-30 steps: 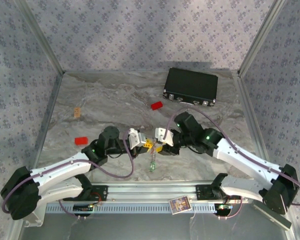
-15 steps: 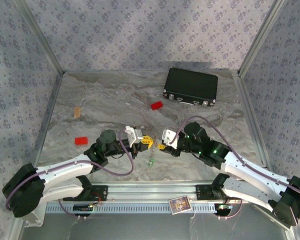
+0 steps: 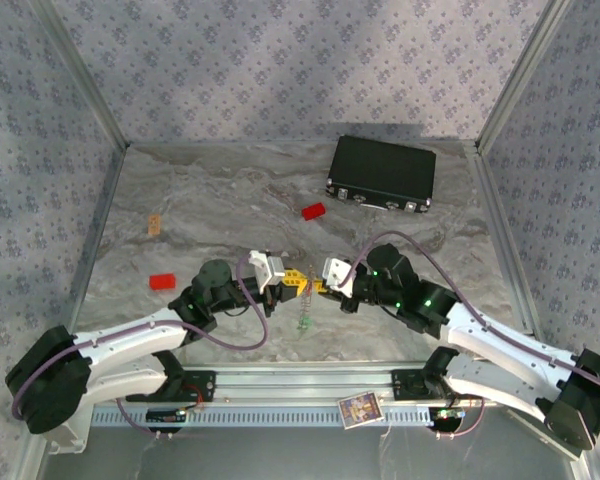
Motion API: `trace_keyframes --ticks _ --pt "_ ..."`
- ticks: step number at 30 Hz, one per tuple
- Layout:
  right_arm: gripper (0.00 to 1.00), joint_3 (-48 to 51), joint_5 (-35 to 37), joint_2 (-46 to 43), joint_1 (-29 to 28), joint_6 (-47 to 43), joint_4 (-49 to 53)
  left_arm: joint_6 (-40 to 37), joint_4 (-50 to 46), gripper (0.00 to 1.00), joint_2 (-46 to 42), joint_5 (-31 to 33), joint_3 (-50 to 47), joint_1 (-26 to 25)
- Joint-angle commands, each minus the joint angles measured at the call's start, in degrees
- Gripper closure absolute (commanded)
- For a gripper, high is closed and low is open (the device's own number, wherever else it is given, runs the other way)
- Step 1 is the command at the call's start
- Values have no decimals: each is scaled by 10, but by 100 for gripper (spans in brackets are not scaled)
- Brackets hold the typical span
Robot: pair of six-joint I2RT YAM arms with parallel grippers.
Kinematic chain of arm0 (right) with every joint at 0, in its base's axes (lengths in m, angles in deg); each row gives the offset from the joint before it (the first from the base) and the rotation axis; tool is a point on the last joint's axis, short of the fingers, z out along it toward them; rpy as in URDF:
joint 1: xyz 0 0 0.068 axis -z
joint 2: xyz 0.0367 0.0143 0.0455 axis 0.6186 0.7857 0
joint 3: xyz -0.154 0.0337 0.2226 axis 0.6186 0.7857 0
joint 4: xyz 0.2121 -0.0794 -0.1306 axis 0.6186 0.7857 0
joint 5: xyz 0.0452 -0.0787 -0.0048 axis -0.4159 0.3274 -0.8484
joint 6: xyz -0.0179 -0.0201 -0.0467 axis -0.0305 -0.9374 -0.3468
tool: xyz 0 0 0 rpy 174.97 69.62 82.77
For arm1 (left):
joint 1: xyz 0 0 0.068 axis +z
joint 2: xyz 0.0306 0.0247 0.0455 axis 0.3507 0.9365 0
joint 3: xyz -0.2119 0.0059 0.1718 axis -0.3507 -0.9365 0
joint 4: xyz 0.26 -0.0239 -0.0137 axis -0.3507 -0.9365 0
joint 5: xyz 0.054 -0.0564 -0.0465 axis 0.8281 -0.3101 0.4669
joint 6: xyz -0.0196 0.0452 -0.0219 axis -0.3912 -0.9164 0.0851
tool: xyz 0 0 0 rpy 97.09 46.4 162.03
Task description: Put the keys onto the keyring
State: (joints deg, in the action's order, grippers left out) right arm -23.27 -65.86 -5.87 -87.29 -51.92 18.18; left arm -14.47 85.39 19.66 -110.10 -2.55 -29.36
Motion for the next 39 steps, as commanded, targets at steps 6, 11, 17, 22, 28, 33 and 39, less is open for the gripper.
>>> trace_keyframes --ticks 6,11,17,22,28,33,39 --pt "99 -23 -40 22 -10 3 -1 10 41 100 1 15 12 0" --pt "94 -30 -27 37 -23 3 -9 11 41 100 1 19 13 0" --pt "75 1 34 -6 -16 7 -26 7 34 100 -12 21 7 0" --pt "72 18 -23 -39 19 44 -16 -2 38 100 -18 9 -1 0" --pt "73 1 -124 -16 46 83 -26 -26 42 100 -17 -43 -6 0" --pt "73 -15 -174 10 48 88 -26 -42 38 100 -23 -64 -6 0" --pt "76 -22 -194 25 49 89 -32 -52 26 100 -29 -80 -5 0"
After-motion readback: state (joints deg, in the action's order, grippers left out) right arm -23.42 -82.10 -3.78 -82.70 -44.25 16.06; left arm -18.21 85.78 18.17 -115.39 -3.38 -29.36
